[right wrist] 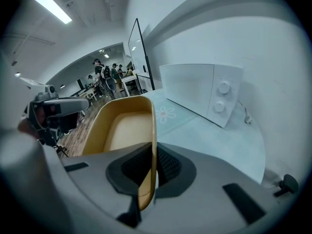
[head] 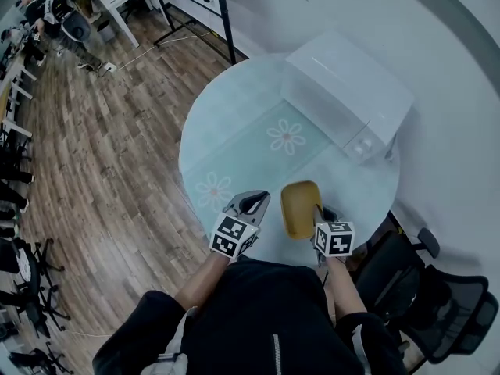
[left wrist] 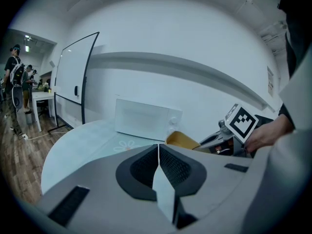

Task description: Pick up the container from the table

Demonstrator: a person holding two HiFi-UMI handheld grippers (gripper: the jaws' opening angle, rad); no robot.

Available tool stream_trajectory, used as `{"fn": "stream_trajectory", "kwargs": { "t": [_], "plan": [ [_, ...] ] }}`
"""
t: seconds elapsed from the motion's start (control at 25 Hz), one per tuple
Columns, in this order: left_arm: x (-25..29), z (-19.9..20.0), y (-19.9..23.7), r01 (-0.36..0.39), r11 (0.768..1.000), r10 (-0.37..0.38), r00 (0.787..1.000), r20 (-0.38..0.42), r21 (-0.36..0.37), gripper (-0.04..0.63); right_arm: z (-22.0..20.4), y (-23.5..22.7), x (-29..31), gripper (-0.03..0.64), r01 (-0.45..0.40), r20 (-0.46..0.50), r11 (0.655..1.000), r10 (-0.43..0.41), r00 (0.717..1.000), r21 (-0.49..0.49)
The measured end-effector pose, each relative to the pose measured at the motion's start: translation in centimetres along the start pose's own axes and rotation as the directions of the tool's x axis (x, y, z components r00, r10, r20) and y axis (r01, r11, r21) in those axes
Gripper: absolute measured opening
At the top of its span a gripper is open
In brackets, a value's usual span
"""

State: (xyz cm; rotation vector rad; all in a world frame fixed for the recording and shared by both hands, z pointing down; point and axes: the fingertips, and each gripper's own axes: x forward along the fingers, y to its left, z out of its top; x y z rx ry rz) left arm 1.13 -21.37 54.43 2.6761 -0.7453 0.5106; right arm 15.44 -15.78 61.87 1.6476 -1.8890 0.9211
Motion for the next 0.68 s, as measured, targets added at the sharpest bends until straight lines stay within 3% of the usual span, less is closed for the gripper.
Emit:
{"fn": "stream_trajectory", "kwargs": {
  "t": [0.68],
  "plan": [
    [-0.8,-1.3,-0.7,-0.008,1.000,0.008,1.000,-0.016,-0.016,0.020,-1.6,0.2,-0.2,0.026,-0.008,-0.020,1.000,0.008,1.000,-0.006]
  ]
}}
